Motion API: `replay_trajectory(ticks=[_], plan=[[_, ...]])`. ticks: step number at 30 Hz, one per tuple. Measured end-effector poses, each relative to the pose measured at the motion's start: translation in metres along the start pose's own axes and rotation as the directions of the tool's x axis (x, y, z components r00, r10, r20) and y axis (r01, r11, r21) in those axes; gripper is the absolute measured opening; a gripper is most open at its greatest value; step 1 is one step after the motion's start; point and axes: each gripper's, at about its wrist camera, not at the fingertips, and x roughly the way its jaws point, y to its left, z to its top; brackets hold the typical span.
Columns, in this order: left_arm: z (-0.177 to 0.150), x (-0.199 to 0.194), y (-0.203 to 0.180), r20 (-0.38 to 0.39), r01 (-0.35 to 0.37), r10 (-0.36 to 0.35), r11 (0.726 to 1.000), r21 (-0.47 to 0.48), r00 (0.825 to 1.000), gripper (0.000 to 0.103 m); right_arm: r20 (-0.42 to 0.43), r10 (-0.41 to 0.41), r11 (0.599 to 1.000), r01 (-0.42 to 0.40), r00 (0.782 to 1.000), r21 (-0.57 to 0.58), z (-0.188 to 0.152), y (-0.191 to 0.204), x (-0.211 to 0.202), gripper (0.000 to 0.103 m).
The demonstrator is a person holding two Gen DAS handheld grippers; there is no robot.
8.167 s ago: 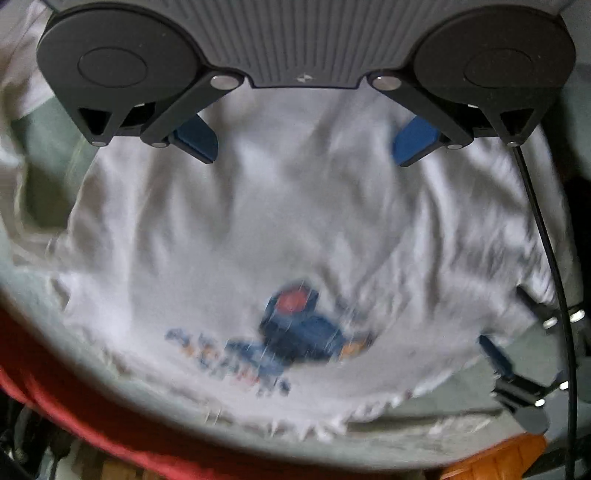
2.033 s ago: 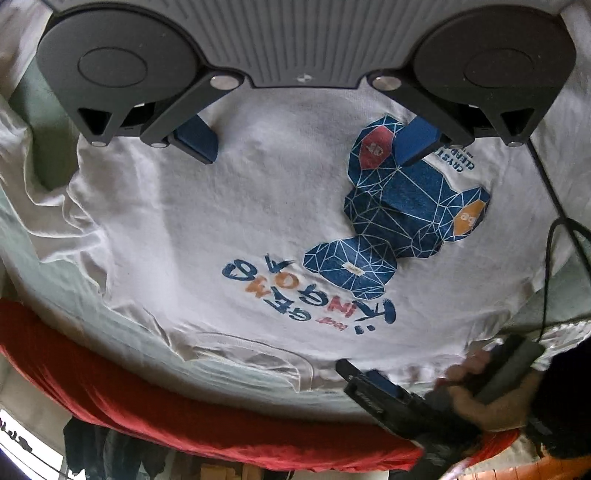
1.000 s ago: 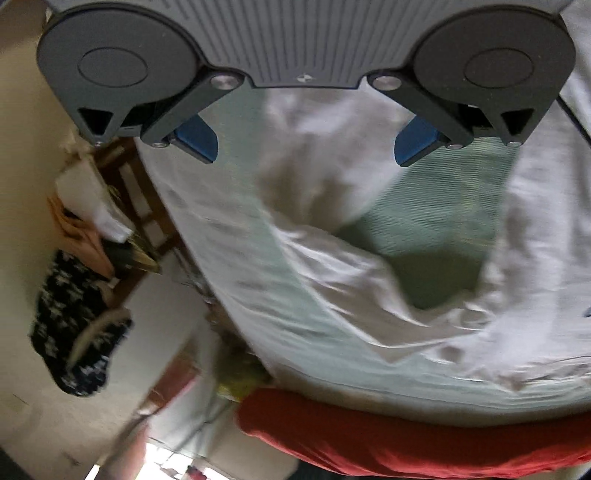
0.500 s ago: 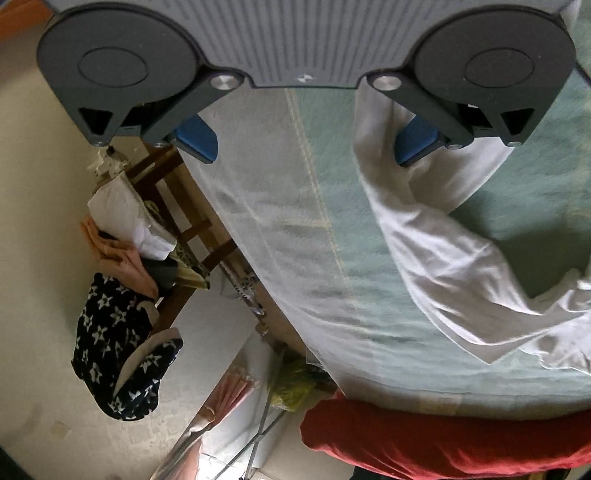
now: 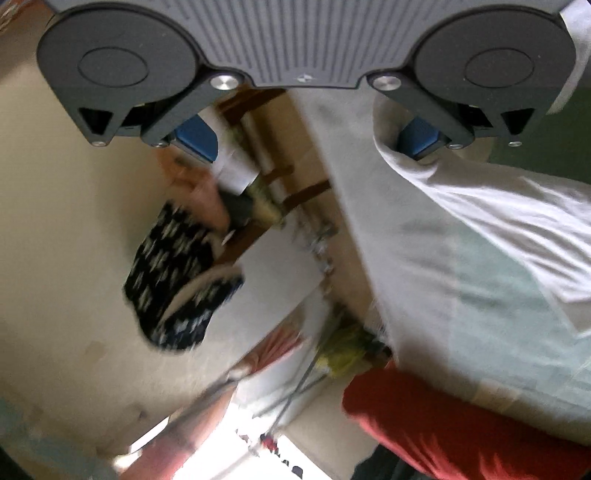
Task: Fold clothes
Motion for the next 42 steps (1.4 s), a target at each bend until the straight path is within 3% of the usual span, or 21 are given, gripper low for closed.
replay_trajectory(ticks=[5,8,12,17,20,24,26,29,32,34,35,39,40,42], plan=[[-0.001,-0.004,0.001,0.007,-0.004,0.004,1.000,-0.006,1.000,0.061,0.139,-0.048,0.997,0.055,0.989,-0.046,0.023,-0.005,-0.011,0.103],[-0.003,-0.006,0.002,0.008,-0.007,0.007,1.000,-0.017,1.000,0.061,0.174,0.009,0.999,0.000,0.985,-0.051,0.025,-0.002,-0.024,0.103],[-0.006,-0.010,0.003,0.010,-0.012,0.012,1.000,-0.020,1.000,0.061,0.102,0.176,0.984,-0.170,0.979,-0.059,0.013,0.010,-0.036,0.103],[-0.010,-0.013,0.008,0.006,-0.019,0.019,0.999,-0.032,1.000,0.061,0.041,0.371,0.928,-0.372,0.928,0.016,-0.002,0.012,-0.046,0.103],[-0.010,-0.014,0.011,0.005,-0.021,0.021,0.999,-0.043,1.000,0.061,0.077,0.444,0.884,-0.450,0.893,0.126,0.001,-0.003,-0.050,0.103],[-0.010,-0.015,0.012,0.010,-0.018,0.018,0.999,-0.046,1.000,0.061,0.149,0.485,0.837,-0.507,0.862,0.209,0.020,-0.021,-0.030,0.103],[-0.009,-0.016,0.012,0.014,-0.015,0.015,0.999,-0.044,1.000,0.061,0.166,0.520,0.798,-0.546,0.838,0.256,0.028,-0.028,-0.006,0.103],[-0.010,-0.018,0.013,0.020,-0.009,0.010,0.999,-0.042,1.000,0.061,0.076,0.624,0.708,-0.604,0.778,0.366,0.034,-0.030,0.038,0.103],[-0.012,-0.020,0.014,0.019,-0.011,0.012,0.999,-0.043,1.000,0.061,0.028,0.718,0.590,-0.630,0.695,0.505,0.027,-0.028,0.061,0.103],[-0.013,-0.021,0.017,0.018,-0.013,0.014,0.999,-0.050,1.000,0.061,0.047,0.763,0.511,-0.646,0.645,0.567,0.021,-0.025,0.057,0.103],[-0.013,-0.022,0.018,0.018,-0.015,0.016,0.998,-0.054,1.000,0.061,0.061,0.774,0.486,-0.653,0.630,0.581,0.020,-0.023,0.052,0.103],[-0.016,-0.025,0.026,0.021,-0.027,0.029,0.998,-0.062,0.999,0.061,0.120,0.817,0.405,-0.708,0.565,0.578,0.021,-0.005,0.023,0.103],[-0.017,-0.026,0.028,0.020,-0.028,0.030,0.998,-0.065,0.999,0.061,0.131,0.834,0.380,-0.730,0.536,0.569,0.022,0.002,0.016,0.103],[-0.018,-0.026,0.031,0.018,-0.028,0.029,0.997,-0.071,0.999,0.061,0.123,0.856,0.362,-0.753,0.502,0.550,0.022,0.016,0.006,0.103]])
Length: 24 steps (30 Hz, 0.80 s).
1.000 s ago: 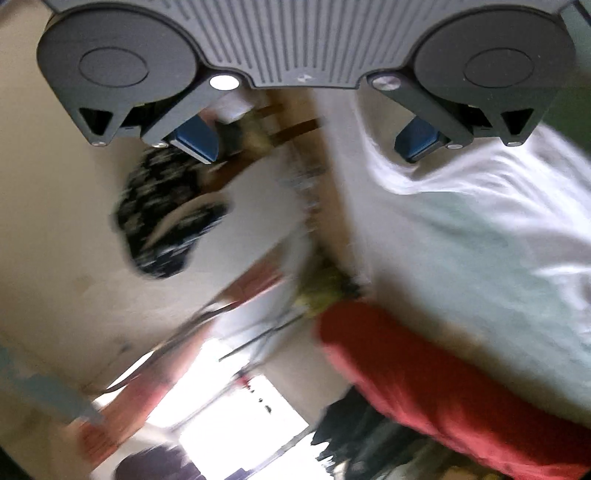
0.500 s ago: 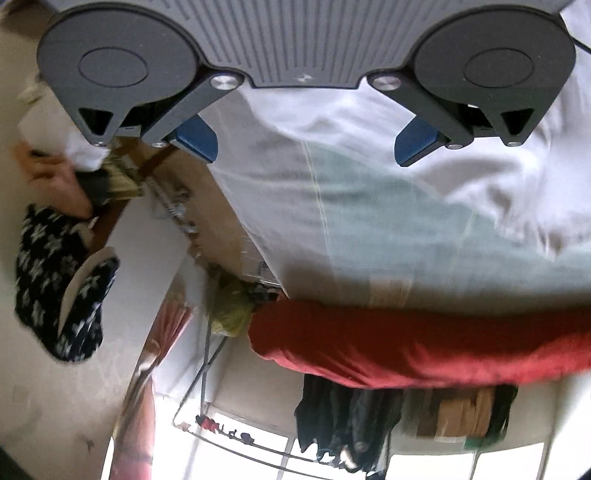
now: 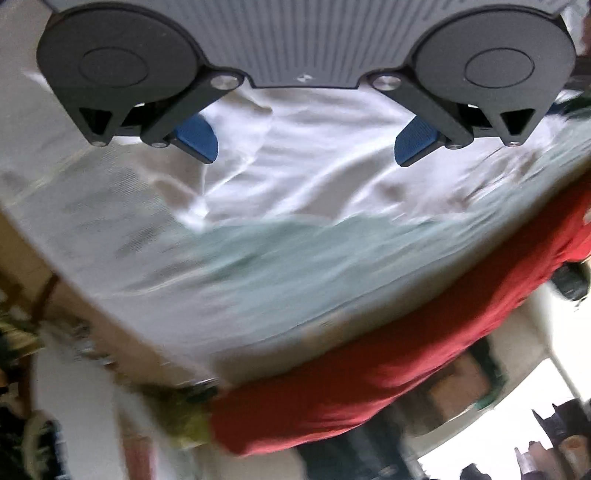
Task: Fold clothes
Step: 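Lower the right gripper onto the sleeve near the shoulder and close it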
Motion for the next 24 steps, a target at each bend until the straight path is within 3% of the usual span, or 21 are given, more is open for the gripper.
replay_trajectory(ticks=[2,6,17,24], plan=[[-0.002,-0.001,0.002,0.001,0.005,-0.005,1.000,-0.002,1.000,0.061,-0.034,0.008,1.000,-0.009,0.999,-0.020,-0.009,0.010,0.009,0.103],[-0.004,-0.002,0.006,0.003,0.018,-0.018,1.000,0.003,1.000,0.061,-0.061,-0.063,0.996,0.059,0.996,-0.062,-0.028,0.020,0.026,0.103],[-0.012,-0.002,0.023,-0.006,0.066,-0.066,0.997,-0.035,0.998,0.061,-0.024,-0.240,0.957,0.232,0.970,-0.172,-0.043,0.043,0.044,0.103],[-0.014,-0.008,0.027,0.005,0.076,-0.076,0.997,-0.007,0.997,0.061,-0.008,-0.193,0.974,0.191,0.981,-0.119,-0.034,0.055,0.010,0.103]])
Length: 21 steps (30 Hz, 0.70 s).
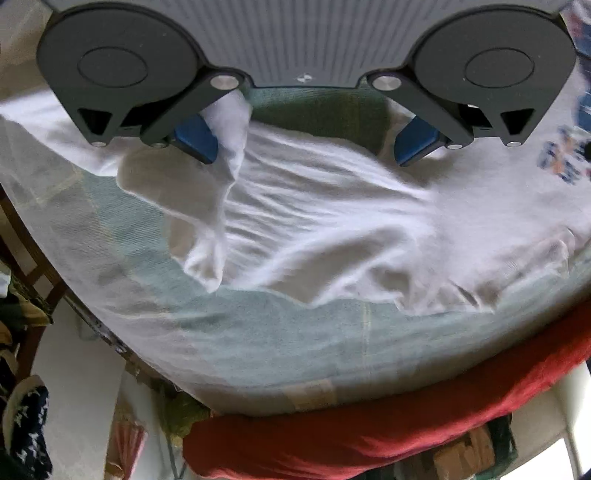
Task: Fold clothes
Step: 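Lower the right gripper onto the sleeve near the shoulder and close it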
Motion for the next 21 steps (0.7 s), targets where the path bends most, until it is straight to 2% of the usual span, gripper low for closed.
replay_trajectory(ticks=[4,8,12,16,21], plan=[[-0.001,-0.002,-0.002,0.001,-0.004,0.004,1.000,0.003,1.000,0.061,0.037,0.027,1.000,-0.027,0.999,-0.010,-0.007,0.006,-0.034,0.103],[-0.002,0.000,-0.011,-0.008,-0.019,0.019,1.000,-0.004,1.000,0.061,0.017,0.039,0.999,-0.039,0.999,0.006,-0.027,-0.004,-0.058,0.099],[0.001,0.001,-0.027,-0.011,-0.040,0.040,0.999,-0.009,0.999,0.061,-0.025,0.017,0.998,-0.015,1.000,0.064,-0.043,-0.038,-0.075,0.093],[0.011,0.007,-0.054,-0.012,-0.051,0.051,0.999,0.002,0.999,0.061,-0.057,-0.024,0.988,0.033,0.998,0.150,-0.051,-0.086,-0.084,0.081],[0.027,0.021,-0.096,-0.016,-0.031,0.032,0.999,0.033,0.999,0.061,-0.065,-0.101,0.973,0.113,0.993,0.201,-0.052,-0.145,-0.084,0.075]])
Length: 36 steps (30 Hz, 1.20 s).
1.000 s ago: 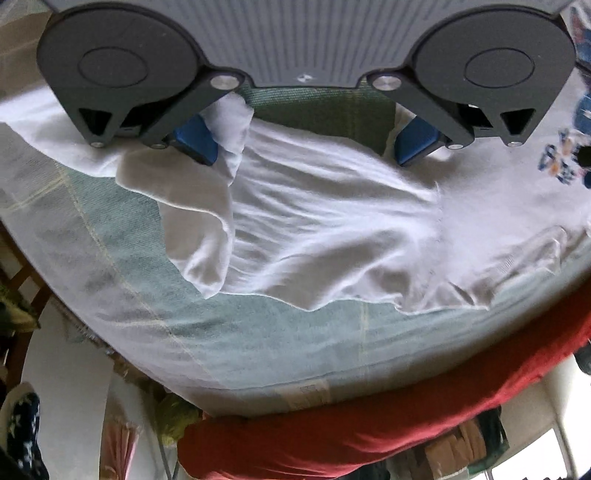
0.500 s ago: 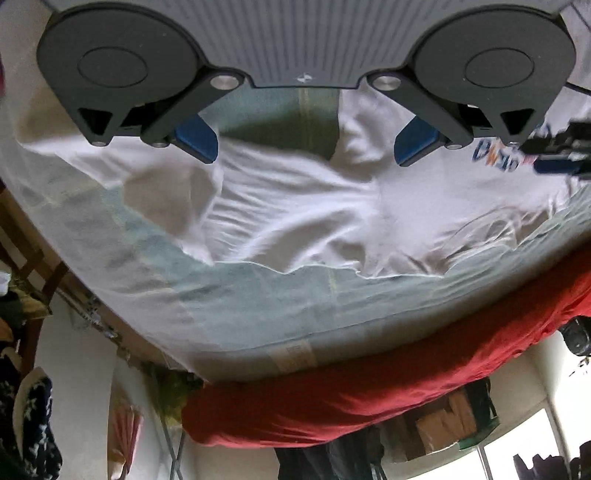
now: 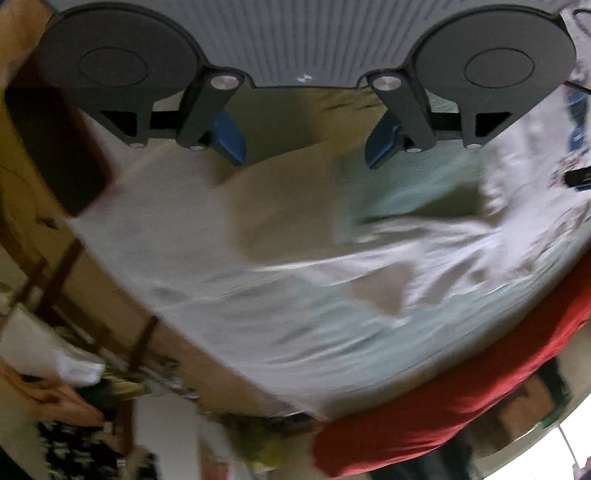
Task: Fold clothes
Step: 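Lower the right gripper onto the sleeve near the shoulder and close it, then lift the sleeve with the right gripper and pull it straight from the body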
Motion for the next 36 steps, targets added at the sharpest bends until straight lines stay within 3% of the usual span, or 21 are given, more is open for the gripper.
replay_trajectory(ticks=[3,6,7,8,9,11,13,16,20,23,27,31,36], plan=[[0.007,0.010,-0.024,-0.004,0.018,-0.018,1.000,0.023,1.000,0.061,0.027,0.037,0.999,-0.038,0.999,0.017,0.008,-0.027,0.006,0.075],[0.012,0.020,-0.044,-0.013,0.022,-0.022,0.999,0.041,1.000,0.061,0.030,0.116,0.991,-0.114,0.993,-0.067,0.018,-0.029,0.018,0.074],[0.014,0.023,-0.049,-0.016,0.023,-0.022,0.999,0.041,1.000,0.061,0.029,0.143,0.985,-0.139,0.989,-0.097,0.021,-0.029,0.022,0.066],[0.015,0.026,-0.054,-0.019,0.023,-0.023,0.999,0.041,1.000,0.061,0.008,0.157,0.979,-0.155,0.988,-0.128,0.023,-0.026,0.027,0.051],[0.016,0.029,-0.058,-0.021,0.023,-0.022,0.999,0.041,1.000,0.061,-0.018,0.170,0.972,-0.170,0.985,-0.160,0.025,-0.023,0.032,0.046],[0.018,0.032,-0.064,-0.023,0.018,-0.017,0.999,0.040,1.000,0.061,-0.054,0.185,0.959,-0.193,0.981,-0.210,0.028,-0.019,0.038,0.025],[0.020,0.035,-0.069,-0.025,0.011,-0.011,0.999,0.036,1.000,0.061,-0.072,0.192,0.948,-0.204,0.979,-0.246,0.031,-0.018,0.038,0.023],[0.022,0.037,-0.072,-0.023,0.001,0.000,1.000,0.025,1.000,0.061,-0.052,0.146,0.943,-0.155,0.988,-0.294,0.041,-0.020,0.034,0.022],[0.025,0.038,-0.077,-0.013,-0.005,0.006,1.000,0.007,1.000,0.061,0.060,0.020,0.918,0.005,0.998,-0.396,0.064,-0.021,0.028,0.022],[0.026,0.037,-0.080,-0.005,-0.009,0.009,1.000,0.000,1.000,0.061,0.175,-0.090,0.863,0.165,0.980,-0.477,0.081,-0.021,0.028,0.022],[0.025,0.036,-0.081,-0.001,-0.020,0.020,1.000,-0.011,1.000,0.061,0.322,-0.170,0.772,0.329,0.932,-0.545,0.091,-0.020,0.025,0.023],[0.023,0.037,-0.080,-0.010,-0.024,0.024,0.999,-0.029,1.000,0.061,0.268,-0.234,0.727,0.351,0.935,-0.591,0.079,-0.031,0.034,0.037],[0.022,0.038,-0.080,-0.021,-0.030,0.029,0.999,-0.015,0.999,0.061,0.151,-0.314,0.772,0.345,0.937,-0.533,0.062,-0.058,0.040,0.038]])
